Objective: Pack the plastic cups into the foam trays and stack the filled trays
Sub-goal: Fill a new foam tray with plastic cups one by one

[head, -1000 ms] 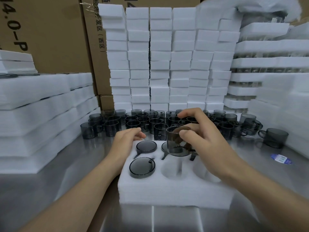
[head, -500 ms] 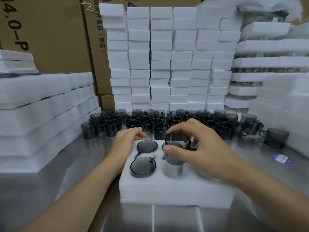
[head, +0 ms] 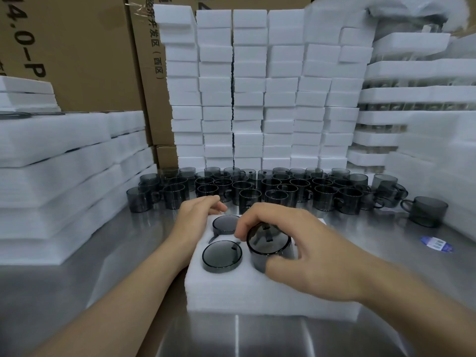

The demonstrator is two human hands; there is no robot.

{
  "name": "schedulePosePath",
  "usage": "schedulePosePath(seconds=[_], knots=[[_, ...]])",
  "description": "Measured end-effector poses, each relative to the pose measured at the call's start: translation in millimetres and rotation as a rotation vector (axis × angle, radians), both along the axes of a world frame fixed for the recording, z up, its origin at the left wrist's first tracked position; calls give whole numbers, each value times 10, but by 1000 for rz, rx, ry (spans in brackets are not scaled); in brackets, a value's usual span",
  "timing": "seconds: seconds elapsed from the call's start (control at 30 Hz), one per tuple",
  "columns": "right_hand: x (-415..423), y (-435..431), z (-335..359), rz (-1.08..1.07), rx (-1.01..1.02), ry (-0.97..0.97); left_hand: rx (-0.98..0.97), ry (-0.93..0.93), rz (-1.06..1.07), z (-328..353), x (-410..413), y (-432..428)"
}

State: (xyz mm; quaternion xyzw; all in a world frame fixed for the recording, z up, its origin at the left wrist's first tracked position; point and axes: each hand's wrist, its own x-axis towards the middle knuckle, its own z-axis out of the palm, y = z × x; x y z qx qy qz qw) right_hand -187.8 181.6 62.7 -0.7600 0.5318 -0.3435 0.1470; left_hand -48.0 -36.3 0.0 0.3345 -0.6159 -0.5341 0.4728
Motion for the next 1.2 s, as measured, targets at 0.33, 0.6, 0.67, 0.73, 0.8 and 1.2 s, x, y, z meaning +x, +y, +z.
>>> schedulePosePath(seconds=[0.33, 0.6, 0.67, 0.73, 0.8, 1.2], knots=[[-68, -54, -67, -168, -75, 219, 24, 12, -21, -9, 4, 20], [-29, -22, -27, -167, -130, 290, 6, -10, -28, -20, 24, -6], [-16, -25, -82, -115, 42, 418, 12, -6, -19, -18, 21, 8], [-15, -12, -124, -89, 158, 482, 26, -7, -17, -2, 14, 24], [-11, 5, -126, -90, 188, 513, 22, -13, -15, 12, 13, 38], [-60, -62, -93, -20, 172, 249, 20, 4, -5, 32, 18, 71]])
